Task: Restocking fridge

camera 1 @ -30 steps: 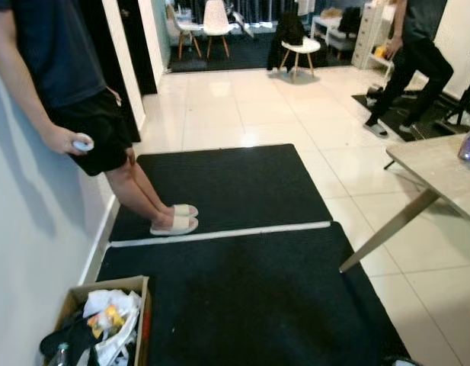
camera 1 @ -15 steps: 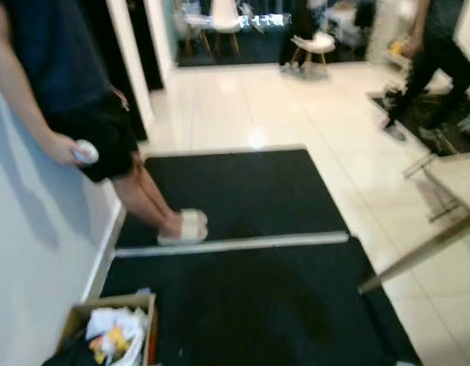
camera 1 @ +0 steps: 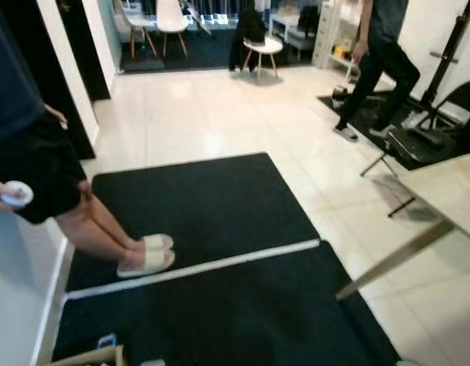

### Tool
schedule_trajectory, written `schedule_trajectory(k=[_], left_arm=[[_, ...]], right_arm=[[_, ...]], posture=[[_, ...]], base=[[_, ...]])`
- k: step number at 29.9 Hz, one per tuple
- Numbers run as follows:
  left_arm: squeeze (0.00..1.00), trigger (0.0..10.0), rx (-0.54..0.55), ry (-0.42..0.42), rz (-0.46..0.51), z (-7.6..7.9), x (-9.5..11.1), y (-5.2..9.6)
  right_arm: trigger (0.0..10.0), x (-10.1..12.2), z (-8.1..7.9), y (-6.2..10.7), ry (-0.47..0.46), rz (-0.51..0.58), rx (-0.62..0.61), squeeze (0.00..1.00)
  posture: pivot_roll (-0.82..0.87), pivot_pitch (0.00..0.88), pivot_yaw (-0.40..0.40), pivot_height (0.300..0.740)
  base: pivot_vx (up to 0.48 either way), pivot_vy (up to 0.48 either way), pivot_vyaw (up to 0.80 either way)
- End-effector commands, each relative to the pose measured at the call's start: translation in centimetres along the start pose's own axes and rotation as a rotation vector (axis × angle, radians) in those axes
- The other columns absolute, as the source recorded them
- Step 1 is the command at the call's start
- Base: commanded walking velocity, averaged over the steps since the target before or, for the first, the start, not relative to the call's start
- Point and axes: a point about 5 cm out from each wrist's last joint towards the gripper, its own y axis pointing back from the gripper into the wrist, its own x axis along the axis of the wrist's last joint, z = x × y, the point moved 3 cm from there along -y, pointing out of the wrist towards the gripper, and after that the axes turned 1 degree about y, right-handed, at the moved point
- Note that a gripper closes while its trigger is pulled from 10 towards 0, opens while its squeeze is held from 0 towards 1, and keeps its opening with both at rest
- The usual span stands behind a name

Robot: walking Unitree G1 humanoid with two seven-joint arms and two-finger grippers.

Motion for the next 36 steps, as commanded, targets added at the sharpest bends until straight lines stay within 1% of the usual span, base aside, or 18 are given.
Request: schedule_trajectory(k=[1,9,16,32,36], left_arm=[[0.00,10.0,0.005,-0.002,-0.057,-0.19,-1.49,0.31],[0.00,10.0,0.008,-0.007,-0.057,-0.28,-1.46,0.32],[0.00,10.0,0.011,-0.012,-0.055,-0.41,-1.35,0.33],[0.00,10.0,0.011,-0.015,-0.056,-0.40,-1.31,0.31],[0.00,10.0,0.012,-0.017,-0.058,-0.43,-1.34,0.33]], right_arm=[[10.0,-1.35,0.32,0.32,-0.007,-0.039,-0.013,0.00],[10.0,-1.79,0.20,0.32,0.018,-0.066,-0.010,0.00],[10.0,-1.73,0.37,0.34,0.020,-0.077,-0.015,0.00],[10.0,-1.67,0.54,0.34,0.025,-0.078,-0.032,0.00],[10.0,-1.63,0.58,0.34,0.011,-0.069,-0.040,0.00]], posture=[[-0.09,0.048,0.000,0.740],[-0.08,0.048,-0.003,0.740],[-0.08,0.026,-0.006,0.740],[-0.08,0.032,-0.001,0.740],[-0.07,0.027,0.002,0.740]], base=[[0.356,0.000,0.00],[0.359,0.000,0.00],[0.359,0.000,-0.76],[0.355,0.000,-0.77],[0.342,0.000,-0.68]])
